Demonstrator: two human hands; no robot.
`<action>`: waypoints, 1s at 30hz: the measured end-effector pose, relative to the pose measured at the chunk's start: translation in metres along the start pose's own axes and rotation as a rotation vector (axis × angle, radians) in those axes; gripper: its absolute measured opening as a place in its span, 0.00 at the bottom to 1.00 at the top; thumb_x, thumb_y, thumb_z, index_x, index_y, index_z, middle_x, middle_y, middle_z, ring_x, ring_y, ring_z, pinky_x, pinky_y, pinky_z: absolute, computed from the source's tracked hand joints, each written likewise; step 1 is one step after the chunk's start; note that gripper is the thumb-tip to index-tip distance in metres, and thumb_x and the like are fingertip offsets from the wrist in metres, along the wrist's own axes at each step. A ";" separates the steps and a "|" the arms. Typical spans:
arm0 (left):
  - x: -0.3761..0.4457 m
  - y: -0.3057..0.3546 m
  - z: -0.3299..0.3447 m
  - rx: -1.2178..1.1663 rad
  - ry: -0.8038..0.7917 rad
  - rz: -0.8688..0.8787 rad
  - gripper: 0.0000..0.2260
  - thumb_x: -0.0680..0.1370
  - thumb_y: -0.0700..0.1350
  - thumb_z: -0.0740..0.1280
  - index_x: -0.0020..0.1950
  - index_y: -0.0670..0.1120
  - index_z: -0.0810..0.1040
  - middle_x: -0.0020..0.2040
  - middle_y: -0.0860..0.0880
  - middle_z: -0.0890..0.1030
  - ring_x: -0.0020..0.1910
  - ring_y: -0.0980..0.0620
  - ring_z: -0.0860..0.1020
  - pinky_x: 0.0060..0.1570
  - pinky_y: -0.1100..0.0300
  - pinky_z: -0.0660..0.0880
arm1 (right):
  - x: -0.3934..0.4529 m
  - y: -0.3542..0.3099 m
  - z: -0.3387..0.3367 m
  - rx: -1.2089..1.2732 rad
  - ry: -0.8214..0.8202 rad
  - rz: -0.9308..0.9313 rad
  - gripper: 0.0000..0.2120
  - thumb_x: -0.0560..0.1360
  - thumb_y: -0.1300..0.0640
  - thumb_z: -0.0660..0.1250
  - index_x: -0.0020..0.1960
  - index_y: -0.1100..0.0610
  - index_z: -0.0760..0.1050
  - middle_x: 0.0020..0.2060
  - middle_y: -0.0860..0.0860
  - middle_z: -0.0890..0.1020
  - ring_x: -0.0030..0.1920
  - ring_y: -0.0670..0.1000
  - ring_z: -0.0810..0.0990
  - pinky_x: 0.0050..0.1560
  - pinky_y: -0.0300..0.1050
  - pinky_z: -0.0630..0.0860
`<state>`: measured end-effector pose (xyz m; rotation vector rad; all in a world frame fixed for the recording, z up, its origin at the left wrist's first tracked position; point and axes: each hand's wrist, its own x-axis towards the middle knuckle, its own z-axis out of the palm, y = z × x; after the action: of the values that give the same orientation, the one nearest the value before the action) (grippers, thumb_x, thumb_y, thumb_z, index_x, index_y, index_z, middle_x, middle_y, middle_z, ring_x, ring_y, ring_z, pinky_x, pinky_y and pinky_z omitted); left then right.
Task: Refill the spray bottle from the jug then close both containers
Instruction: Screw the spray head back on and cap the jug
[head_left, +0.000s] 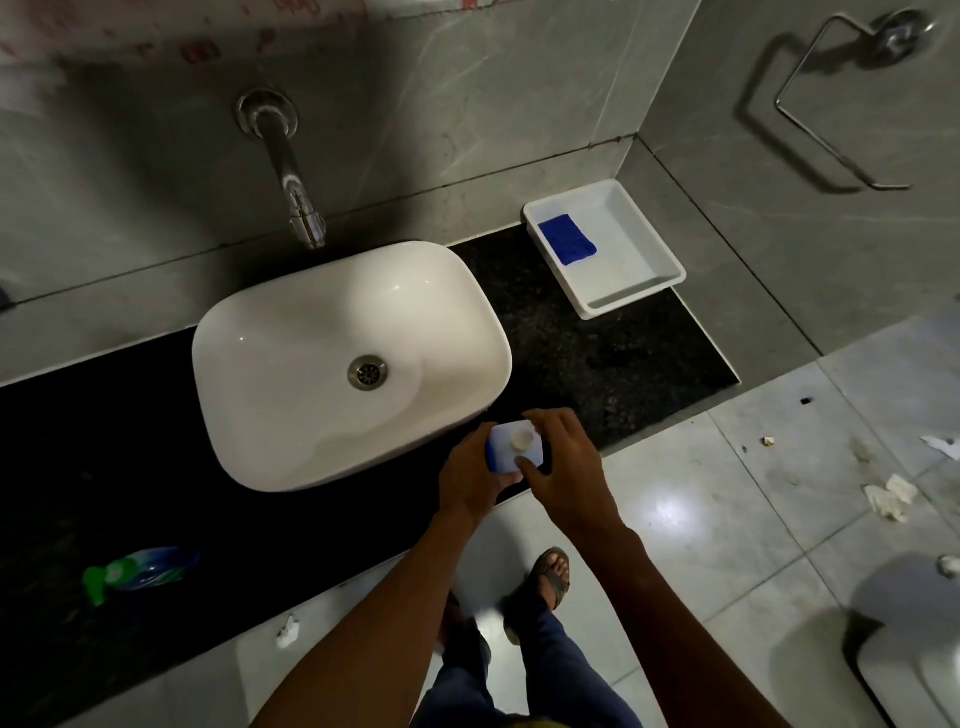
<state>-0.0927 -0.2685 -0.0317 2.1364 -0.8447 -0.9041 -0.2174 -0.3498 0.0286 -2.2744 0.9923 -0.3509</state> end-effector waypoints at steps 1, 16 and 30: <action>0.000 0.000 0.001 0.001 0.014 0.001 0.25 0.73 0.50 0.78 0.68 0.53 0.77 0.63 0.52 0.83 0.63 0.51 0.82 0.62 0.60 0.76 | 0.001 -0.001 0.001 -0.025 -0.047 -0.061 0.20 0.77 0.58 0.73 0.69 0.55 0.77 0.65 0.53 0.78 0.64 0.52 0.76 0.63 0.47 0.78; -0.004 -0.003 0.003 -0.002 -0.002 0.083 0.29 0.73 0.52 0.79 0.71 0.47 0.76 0.68 0.48 0.82 0.69 0.51 0.79 0.68 0.66 0.70 | 0.023 -0.003 0.001 -0.106 -0.106 0.107 0.14 0.79 0.49 0.71 0.60 0.56 0.81 0.56 0.53 0.79 0.53 0.49 0.78 0.54 0.38 0.73; 0.013 -0.012 0.006 0.005 -0.101 0.021 0.27 0.73 0.47 0.79 0.70 0.44 0.77 0.68 0.44 0.81 0.67 0.44 0.80 0.67 0.48 0.76 | 0.001 0.016 0.019 0.053 0.013 0.189 0.37 0.69 0.35 0.76 0.71 0.52 0.72 0.64 0.47 0.73 0.61 0.44 0.71 0.55 0.26 0.66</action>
<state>-0.0865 -0.2729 -0.0484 2.0968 -0.9180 -1.0074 -0.2167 -0.3507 0.0040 -2.1135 1.1794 -0.3072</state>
